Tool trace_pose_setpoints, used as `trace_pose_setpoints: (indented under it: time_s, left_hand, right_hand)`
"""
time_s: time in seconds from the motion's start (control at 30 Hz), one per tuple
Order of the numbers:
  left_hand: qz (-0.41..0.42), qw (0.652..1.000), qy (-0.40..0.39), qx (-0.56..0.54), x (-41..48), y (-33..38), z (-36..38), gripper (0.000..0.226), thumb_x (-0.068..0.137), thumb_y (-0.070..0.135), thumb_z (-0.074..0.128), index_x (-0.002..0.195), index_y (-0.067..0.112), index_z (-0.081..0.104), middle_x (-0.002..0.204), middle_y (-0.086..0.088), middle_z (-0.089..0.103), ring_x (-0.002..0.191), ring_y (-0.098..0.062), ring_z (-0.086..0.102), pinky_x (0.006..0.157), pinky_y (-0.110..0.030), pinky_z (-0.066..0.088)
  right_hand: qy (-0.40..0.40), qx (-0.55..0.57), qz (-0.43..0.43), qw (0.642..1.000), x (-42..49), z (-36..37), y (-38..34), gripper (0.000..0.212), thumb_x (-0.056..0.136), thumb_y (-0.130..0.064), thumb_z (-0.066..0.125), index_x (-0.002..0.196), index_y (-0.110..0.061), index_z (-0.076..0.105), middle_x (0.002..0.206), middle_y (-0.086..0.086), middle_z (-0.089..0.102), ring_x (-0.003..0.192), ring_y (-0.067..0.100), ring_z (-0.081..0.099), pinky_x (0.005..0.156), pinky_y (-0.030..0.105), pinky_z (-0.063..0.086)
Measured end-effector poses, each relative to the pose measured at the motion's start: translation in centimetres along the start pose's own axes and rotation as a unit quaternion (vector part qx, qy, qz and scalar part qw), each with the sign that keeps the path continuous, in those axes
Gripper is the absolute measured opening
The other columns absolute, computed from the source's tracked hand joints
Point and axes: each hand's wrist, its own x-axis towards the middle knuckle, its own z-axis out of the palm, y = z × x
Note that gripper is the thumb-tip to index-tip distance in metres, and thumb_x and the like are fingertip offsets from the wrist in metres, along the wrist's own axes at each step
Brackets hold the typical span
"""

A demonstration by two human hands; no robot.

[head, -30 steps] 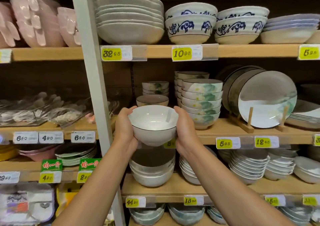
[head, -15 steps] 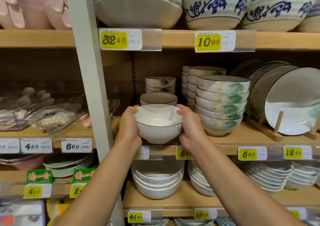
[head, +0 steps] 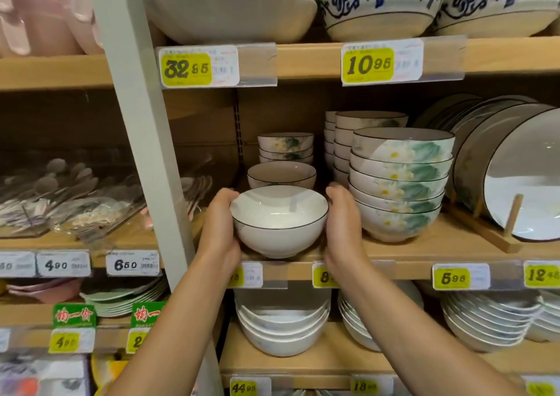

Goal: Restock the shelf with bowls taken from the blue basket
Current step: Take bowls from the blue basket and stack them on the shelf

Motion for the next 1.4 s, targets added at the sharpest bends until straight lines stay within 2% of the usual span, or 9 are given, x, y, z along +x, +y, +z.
trace_pose_setpoints:
  time_s: [0.07, 0.17, 0.4, 0.57, 0.67, 0.8, 0.93, 1.13, 1.4]
  left_hand:
    - [0.0, 0.999, -0.016, -0.037, 0.3, -0.2, -0.1, 0.016, 0.087, 0.021, 0.048, 0.078, 0.014, 0.06, 0.075, -0.004, 0.069, 0.081, -0.022, 0.063, 0.071, -0.035, 0.051]
    - [-0.001, 1.0, -0.027, 0.0, -0.2, -1.3, -0.1, 0.032, 0.089, 0.028, 0.045, 0.101, 0.009, 0.068, 0.097, -0.011, 0.075, 0.092, -0.028, 0.069, 0.082, -0.042, 0.055]
    - [0.042, 0.998, -0.029, 0.027, -0.6, -1.6, -1.2, 0.027, 0.095, 0.028, 0.046, 0.102, 0.023, 0.071, 0.096, 0.003, 0.077, 0.084, -0.01, 0.072, 0.061, -0.022, 0.055]
    - [0.045, 0.997, -0.04, 0.056, 0.1, -0.5, -0.4, 0.051, 0.096, 0.021, 0.046, 0.147, 0.023, 0.039, 0.13, 0.0, 0.056, 0.106, -0.015, 0.059, 0.081, -0.032, 0.051]
    - [0.053, 0.996, -0.043, 0.055, -0.3, -1.4, -0.4, 0.042, 0.098, 0.022, 0.045, 0.139, 0.025, 0.049, 0.133, -0.004, 0.06, 0.117, -0.021, 0.059, 0.101, -0.041, 0.048]
    - [0.082, 0.994, -0.034, 0.063, -1.2, -2.2, -1.4, 0.041, 0.096, 0.025, 0.048, 0.136, 0.036, 0.048, 0.124, 0.006, 0.061, 0.108, -0.007, 0.061, 0.083, -0.027, 0.052]
    - [0.066, 0.997, -0.024, 0.025, -0.7, -1.2, -1.8, 0.049, 0.097, 0.021, 0.047, 0.145, 0.025, 0.04, 0.138, -0.005, 0.057, 0.12, -0.014, 0.057, 0.096, -0.03, 0.048]
    - [0.046, 0.996, -0.07, 0.024, -1.9, -2.3, -0.9, 0.035, 0.103, 0.032, 0.041, 0.131, 0.021, 0.057, 0.121, 0.002, 0.069, 0.114, -0.014, 0.064, 0.095, -0.034, 0.051]
    - [0.146, 0.984, -0.097, 0.035, -0.2, 1.8, 2.4, 0.031, 0.103, 0.031, 0.038, 0.125, 0.017, 0.055, 0.111, 0.0, 0.07, 0.104, -0.011, 0.066, 0.09, -0.03, 0.052]
  right_hand:
    - [0.013, -0.041, -0.112, 0.993, -2.4, -0.2, 1.2, 0.051, 0.081, -0.043, 0.054, 0.131, -0.038, 0.045, 0.128, -0.015, 0.05, 0.115, 0.0, 0.048, 0.084, 0.013, 0.038]
    - [-0.043, -0.071, -0.075, 0.994, -3.9, 0.7, 2.4, 0.065, 0.073, -0.052, 0.055, 0.133, -0.047, 0.032, 0.13, -0.013, 0.044, 0.116, 0.009, 0.047, 0.08, 0.018, 0.041]
    - [-0.039, -0.012, -0.008, 0.999, -0.1, 0.0, 0.9, 0.039, 0.094, -0.02, 0.046, 0.132, -0.026, 0.051, 0.123, -0.006, 0.058, 0.105, 0.006, 0.055, 0.08, 0.023, 0.045]
    - [-0.041, -0.015, -0.04, 0.998, -2.0, -0.4, 1.4, 0.05, 0.085, -0.046, 0.054, 0.134, -0.038, 0.045, 0.115, -0.024, 0.054, 0.101, -0.007, 0.052, 0.072, 0.014, 0.042]
    - [-0.058, -0.047, -0.029, 0.997, -1.9, 0.2, 1.7, 0.061, 0.081, -0.046, 0.056, 0.139, -0.039, 0.039, 0.118, -0.019, 0.054, 0.104, -0.001, 0.054, 0.075, 0.018, 0.044]
    - [-0.041, -0.009, 0.009, 0.999, 0.3, 0.1, 0.5, 0.045, 0.097, -0.023, 0.049, 0.142, -0.02, 0.044, 0.123, -0.009, 0.057, 0.103, 0.003, 0.055, 0.073, 0.014, 0.044]
    - [-0.051, -0.011, -0.002, 0.999, 0.4, -0.8, 1.3, 0.017, 0.096, -0.028, 0.051, 0.108, -0.03, 0.063, 0.109, -0.014, 0.067, 0.097, -0.001, 0.062, 0.086, 0.022, 0.049]
    - [-0.072, -0.03, 0.01, 0.997, -0.2, 0.4, 1.5, 0.053, 0.095, -0.031, 0.049, 0.146, -0.029, 0.035, 0.129, -0.01, 0.05, 0.109, 0.006, 0.053, 0.075, 0.018, 0.042]
    - [-0.028, 0.009, -0.046, 0.998, 2.0, 3.6, -2.6, 0.05, 0.067, -0.042, 0.058, 0.114, -0.024, 0.054, 0.105, 0.0, 0.064, 0.096, 0.015, 0.062, 0.07, 0.028, 0.046]
